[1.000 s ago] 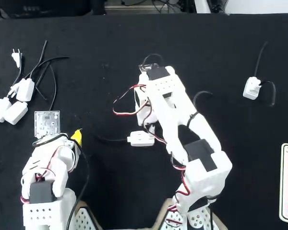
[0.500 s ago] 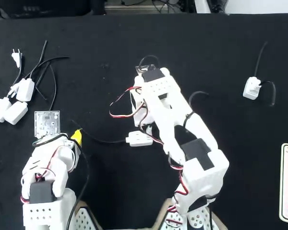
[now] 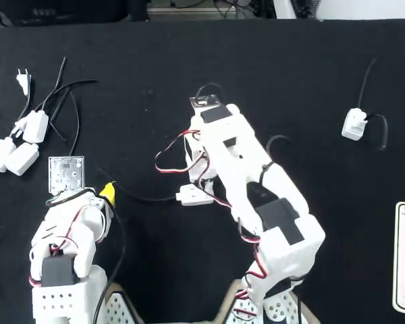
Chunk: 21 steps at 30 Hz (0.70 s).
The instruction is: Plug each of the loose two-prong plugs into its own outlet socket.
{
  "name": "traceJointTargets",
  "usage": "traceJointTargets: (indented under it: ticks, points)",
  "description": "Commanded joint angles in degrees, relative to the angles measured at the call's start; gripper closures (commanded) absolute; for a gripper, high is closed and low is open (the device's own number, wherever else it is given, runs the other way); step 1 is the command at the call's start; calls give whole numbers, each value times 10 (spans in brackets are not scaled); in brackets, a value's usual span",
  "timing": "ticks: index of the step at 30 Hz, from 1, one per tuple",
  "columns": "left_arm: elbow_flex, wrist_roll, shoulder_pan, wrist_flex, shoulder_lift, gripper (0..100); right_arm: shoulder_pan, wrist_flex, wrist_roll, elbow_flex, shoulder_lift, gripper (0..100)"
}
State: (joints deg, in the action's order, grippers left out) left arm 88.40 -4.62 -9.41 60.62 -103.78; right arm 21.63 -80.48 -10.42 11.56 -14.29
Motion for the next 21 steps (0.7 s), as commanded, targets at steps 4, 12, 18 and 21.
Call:
traceJointTargets:
  ticks: [4, 12, 18, 21]
  points:
    - [-6, 2, -5, 3, -2, 809, 15, 8, 18, -3, 73, 813]
    - [-6, 2, -5, 3, -2, 809, 69, -42, 89, -36, 164, 635]
    - [-5, 2, -5, 3, -2, 809, 117, -92, 359, -60, 213, 635]
    - [-5, 2, -5, 2, -2, 809, 130, -101, 530, -24, 212, 635]
